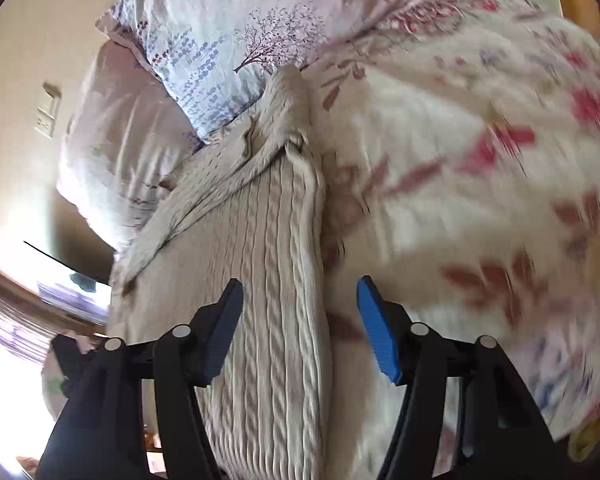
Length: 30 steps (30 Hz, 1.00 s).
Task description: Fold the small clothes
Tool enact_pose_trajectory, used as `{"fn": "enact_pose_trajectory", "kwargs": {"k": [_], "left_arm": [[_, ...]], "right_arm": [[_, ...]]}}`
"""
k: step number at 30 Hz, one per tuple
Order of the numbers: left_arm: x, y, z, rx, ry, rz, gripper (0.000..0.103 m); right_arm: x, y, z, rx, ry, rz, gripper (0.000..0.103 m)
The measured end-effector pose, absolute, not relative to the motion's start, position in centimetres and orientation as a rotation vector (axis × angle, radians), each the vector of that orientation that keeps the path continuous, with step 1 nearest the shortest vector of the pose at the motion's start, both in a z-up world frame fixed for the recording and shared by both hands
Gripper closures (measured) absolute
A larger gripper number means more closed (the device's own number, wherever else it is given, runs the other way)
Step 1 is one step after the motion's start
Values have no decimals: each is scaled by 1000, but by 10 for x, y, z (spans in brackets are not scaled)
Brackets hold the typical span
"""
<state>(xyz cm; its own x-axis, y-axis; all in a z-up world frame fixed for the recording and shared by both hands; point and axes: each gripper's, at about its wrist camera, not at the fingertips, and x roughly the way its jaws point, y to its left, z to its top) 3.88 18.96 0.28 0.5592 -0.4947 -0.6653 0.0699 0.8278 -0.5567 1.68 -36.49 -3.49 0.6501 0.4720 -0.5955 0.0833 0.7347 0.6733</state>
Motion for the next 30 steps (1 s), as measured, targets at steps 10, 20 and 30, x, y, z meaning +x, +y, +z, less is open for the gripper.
{"fn": "enact_pose_trajectory", "kwargs": {"k": [10,20,30], "left_arm": [[-13,163,-1,-546,915,-468,45],[-46,156,-12,-639,929,-557,64],[-39,147,6,-498,891,-503,95]], "right_arm": [[-17,-347,-50,832,878,452,64],[-35,-328,-49,821,900,601,75],[-36,-321,-8,657,707,541,95]]}}
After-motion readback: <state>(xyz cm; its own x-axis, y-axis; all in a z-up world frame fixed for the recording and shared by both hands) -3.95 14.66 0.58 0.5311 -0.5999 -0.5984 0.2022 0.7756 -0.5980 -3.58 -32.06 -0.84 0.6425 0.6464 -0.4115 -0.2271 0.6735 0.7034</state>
